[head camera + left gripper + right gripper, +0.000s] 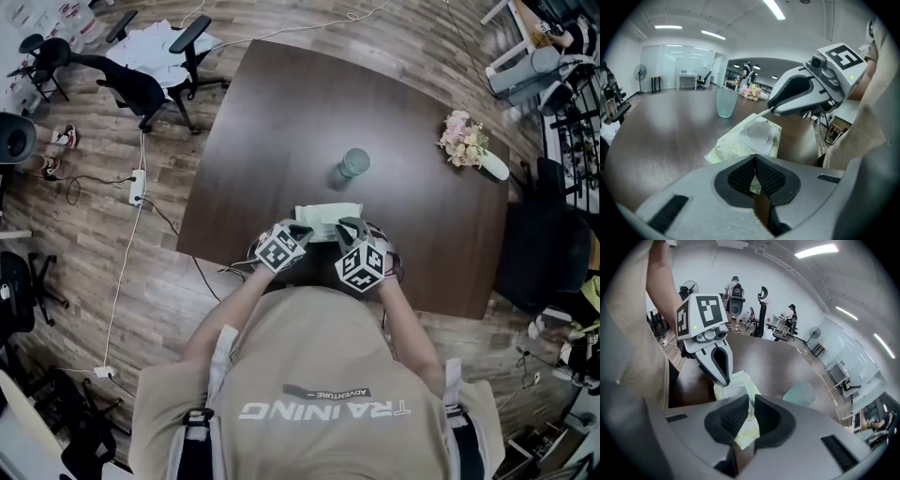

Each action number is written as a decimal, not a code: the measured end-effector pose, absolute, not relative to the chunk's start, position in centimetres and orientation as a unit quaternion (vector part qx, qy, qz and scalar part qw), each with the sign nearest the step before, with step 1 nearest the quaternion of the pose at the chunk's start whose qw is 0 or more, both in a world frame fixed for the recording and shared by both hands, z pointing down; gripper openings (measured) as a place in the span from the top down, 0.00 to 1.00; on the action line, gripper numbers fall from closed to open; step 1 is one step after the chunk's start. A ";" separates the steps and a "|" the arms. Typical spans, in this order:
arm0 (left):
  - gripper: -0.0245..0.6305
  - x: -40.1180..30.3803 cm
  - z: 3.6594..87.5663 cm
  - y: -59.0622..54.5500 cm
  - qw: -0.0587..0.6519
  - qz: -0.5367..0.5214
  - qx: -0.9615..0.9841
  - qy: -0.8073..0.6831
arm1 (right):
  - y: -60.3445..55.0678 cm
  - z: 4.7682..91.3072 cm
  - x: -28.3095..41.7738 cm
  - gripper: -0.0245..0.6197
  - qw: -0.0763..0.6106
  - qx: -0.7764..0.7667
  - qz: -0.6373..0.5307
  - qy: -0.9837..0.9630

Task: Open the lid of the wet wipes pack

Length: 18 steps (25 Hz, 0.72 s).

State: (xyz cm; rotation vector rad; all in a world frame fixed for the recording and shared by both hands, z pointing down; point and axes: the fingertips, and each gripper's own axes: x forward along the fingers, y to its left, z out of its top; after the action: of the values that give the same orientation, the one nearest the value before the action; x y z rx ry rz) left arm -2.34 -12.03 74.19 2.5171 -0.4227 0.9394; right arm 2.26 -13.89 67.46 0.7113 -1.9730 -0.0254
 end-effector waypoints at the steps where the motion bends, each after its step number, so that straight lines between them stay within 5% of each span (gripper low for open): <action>1: 0.95 -2.3 74.2 -12.0 0.202 0.343 0.905 -0.150 | -14.2 67.3 2.3 0.90 0.498 0.296 -0.008 -0.815; 18: 0.95 -2.2 74.0 -11.6 0.210 0.343 0.904 -0.146 | -17.9 66.3 2.2 0.90 0.484 0.314 -0.002 -0.816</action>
State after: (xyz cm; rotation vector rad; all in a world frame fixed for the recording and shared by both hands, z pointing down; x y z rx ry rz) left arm -2.25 -11.60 73.99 2.5145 -0.4055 0.9529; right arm 2.20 -17.92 66.25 0.7654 -1.9880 -0.0042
